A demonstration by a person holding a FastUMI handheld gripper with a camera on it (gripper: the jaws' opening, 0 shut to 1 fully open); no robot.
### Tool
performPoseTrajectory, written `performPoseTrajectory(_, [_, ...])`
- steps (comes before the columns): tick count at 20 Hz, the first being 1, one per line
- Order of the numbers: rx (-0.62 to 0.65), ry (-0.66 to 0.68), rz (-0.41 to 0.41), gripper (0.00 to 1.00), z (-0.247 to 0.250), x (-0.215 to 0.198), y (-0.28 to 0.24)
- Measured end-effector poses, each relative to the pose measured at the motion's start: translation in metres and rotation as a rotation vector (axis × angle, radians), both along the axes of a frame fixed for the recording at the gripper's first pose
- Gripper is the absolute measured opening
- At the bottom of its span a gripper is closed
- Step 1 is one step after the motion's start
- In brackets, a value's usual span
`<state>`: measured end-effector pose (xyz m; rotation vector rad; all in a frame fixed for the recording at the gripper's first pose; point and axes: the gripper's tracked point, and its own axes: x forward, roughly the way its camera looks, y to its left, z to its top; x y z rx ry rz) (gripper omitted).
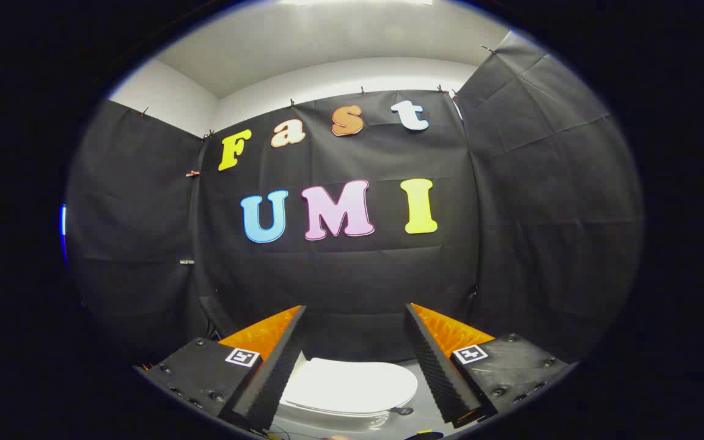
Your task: Open the toilet lid.
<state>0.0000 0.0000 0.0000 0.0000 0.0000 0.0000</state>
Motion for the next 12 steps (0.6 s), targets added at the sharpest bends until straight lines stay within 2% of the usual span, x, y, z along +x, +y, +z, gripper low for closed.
performPoseTrajectory(7, [0.007, 0.024, -0.036, 0.99, -0.006, 0.003, -0.011])
performPoseTrajectory(12, [0.000, 0.032, -0.025, 0.99, -0.007, 0.003, -0.007])
